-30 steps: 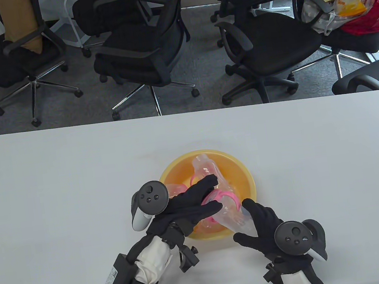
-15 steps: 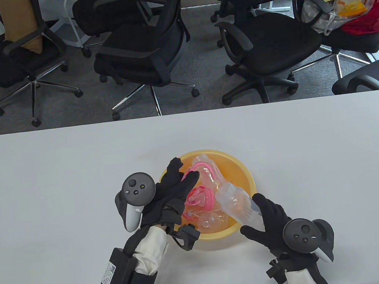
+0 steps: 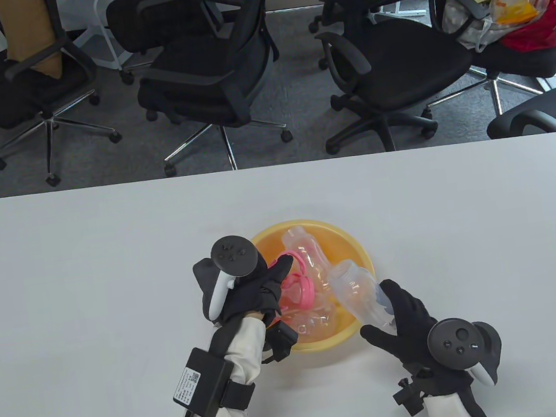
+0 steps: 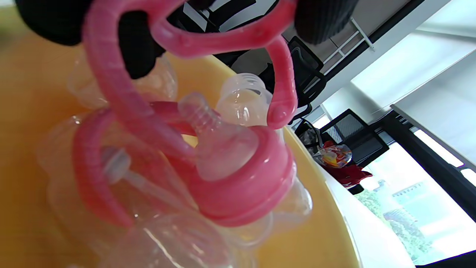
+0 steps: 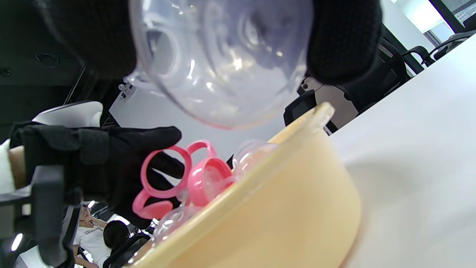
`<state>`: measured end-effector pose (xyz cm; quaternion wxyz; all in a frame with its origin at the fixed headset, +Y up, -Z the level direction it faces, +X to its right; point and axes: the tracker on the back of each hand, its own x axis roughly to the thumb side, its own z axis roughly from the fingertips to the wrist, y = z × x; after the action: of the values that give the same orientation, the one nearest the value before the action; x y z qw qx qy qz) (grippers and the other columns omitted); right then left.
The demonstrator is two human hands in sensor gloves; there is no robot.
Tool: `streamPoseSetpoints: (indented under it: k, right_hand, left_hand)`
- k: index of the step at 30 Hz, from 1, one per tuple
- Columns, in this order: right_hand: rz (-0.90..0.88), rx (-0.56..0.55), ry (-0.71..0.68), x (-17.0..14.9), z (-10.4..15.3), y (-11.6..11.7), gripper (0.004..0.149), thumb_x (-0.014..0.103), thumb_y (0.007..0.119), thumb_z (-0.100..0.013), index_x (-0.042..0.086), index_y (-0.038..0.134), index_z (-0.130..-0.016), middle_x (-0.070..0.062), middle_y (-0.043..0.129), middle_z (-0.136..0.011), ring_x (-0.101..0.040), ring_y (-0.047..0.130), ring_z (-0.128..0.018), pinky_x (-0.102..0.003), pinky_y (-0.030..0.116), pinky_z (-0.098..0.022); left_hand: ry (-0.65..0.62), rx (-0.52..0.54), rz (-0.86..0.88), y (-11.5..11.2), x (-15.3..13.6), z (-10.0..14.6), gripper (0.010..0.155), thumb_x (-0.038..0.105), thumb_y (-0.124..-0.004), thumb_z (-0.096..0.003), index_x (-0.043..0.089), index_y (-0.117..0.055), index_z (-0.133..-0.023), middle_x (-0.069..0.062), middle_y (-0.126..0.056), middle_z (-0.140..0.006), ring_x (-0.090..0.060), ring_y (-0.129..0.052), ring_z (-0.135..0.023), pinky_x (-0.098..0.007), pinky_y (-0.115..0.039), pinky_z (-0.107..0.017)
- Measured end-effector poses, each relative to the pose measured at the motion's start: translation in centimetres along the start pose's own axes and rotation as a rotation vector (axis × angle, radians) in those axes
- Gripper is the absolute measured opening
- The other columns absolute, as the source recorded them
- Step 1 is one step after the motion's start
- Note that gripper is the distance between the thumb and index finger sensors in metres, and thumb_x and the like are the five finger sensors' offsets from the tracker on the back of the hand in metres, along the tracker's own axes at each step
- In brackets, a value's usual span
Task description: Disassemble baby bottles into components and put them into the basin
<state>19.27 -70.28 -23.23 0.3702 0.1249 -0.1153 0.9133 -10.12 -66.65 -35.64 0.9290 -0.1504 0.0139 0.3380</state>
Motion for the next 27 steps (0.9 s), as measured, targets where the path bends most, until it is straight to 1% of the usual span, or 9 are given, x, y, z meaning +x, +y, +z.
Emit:
streamPoseSetpoints:
  k: [5,8,12,19,23,27]
  right_hand:
    - [-0.002,-0.002,0.002,0.0,0.0,0.0,0.087,0.054,0.078,-0.051,0.002,0.041,-0.111,-0.025,0.062,-0.106,-0.051,0.068,-0.081,-0.054,0.076,-0.056]
    - [-0.004,-0.002,0.004,0.0,0.0,-0.1,0.087,0.054,0.078,-0.051,0.002,0.041,-0.111,-0.025,0.062,-0.105,-0.051,0.068,-0.081,-0.054,0.076,-0.056]
    - [-0.009,-0.004,0.007,-0.1,0.0,-0.1,0.087,0.054,0.078,-0.051,0.002,0.041,-0.111,-0.025,0.062,-0.106,-0.051,0.068,-0.081,-0.054,0.076,-0.056]
    - [-0.013,-0.004,0.013,-0.2,0.0,-0.1,0.087,0.054,0.077,-0.052,0.002,0.041,-0.111,-0.025,0.062,-0.105,-0.051,0.068,-0.081,-0.054,0.076,-0.056]
    - [-0.013,0.0,0.02,-0.2,0.0,-0.1,0.087,0.054,0.077,-0.052,0.001,0.041,-0.111,-0.026,0.062,-0.105,-0.052,0.068,-0.081,-0.054,0.076,-0.056]
    - [-0.025,-0.003,0.033,-0.2,-0.1,-0.1,0.086,0.051,0.074,-0.055,-0.002,0.036,-0.111,-0.029,0.057,-0.106,-0.054,0.065,-0.081,-0.055,0.074,-0.057]
  left_hand:
    - [0.034,-0.001,-0.057,-0.7,0.6,-0.3,0.085,0.051,-0.065,-0.0642,-0.012,-0.039,-0.116,-0.044,-0.078,-0.086,-0.046,-0.094,-0.06,-0.059,-0.081,-0.043]
    - [0.067,0.005,-0.136,-1.0,0.9,-0.4,0.085,0.051,-0.063,-0.0644,-0.012,-0.039,-0.116,-0.043,-0.082,-0.083,-0.045,-0.096,-0.057,-0.058,-0.083,-0.041]
    - [0.109,-0.032,-0.212,-1.7,0.8,-0.8,0.083,0.05,-0.062,-0.0649,-0.011,-0.039,-0.116,-0.04,-0.085,-0.082,-0.042,-0.098,-0.055,-0.057,-0.084,-0.04]
    - [0.103,-0.031,-0.194,-1.7,0.5,-0.9,0.084,0.052,-0.061,-0.0646,-0.011,-0.039,-0.116,-0.04,-0.085,-0.082,-0.042,-0.097,-0.056,-0.057,-0.084,-0.041]
    - [0.062,0.012,-0.189,-1.5,0.3,-0.7,0.082,0.052,-0.059,-0.0645,-0.01,-0.042,-0.116,-0.038,-0.084,-0.084,-0.043,-0.097,-0.058,-0.057,-0.083,-0.042]
    - [0.003,0.02,-0.144,-0.7,0.2,0.2,0.079,0.05,-0.059,-0.0649,-0.009,-0.043,-0.116,-0.039,-0.083,-0.086,-0.044,-0.096,-0.06,-0.059,-0.082,-0.044]
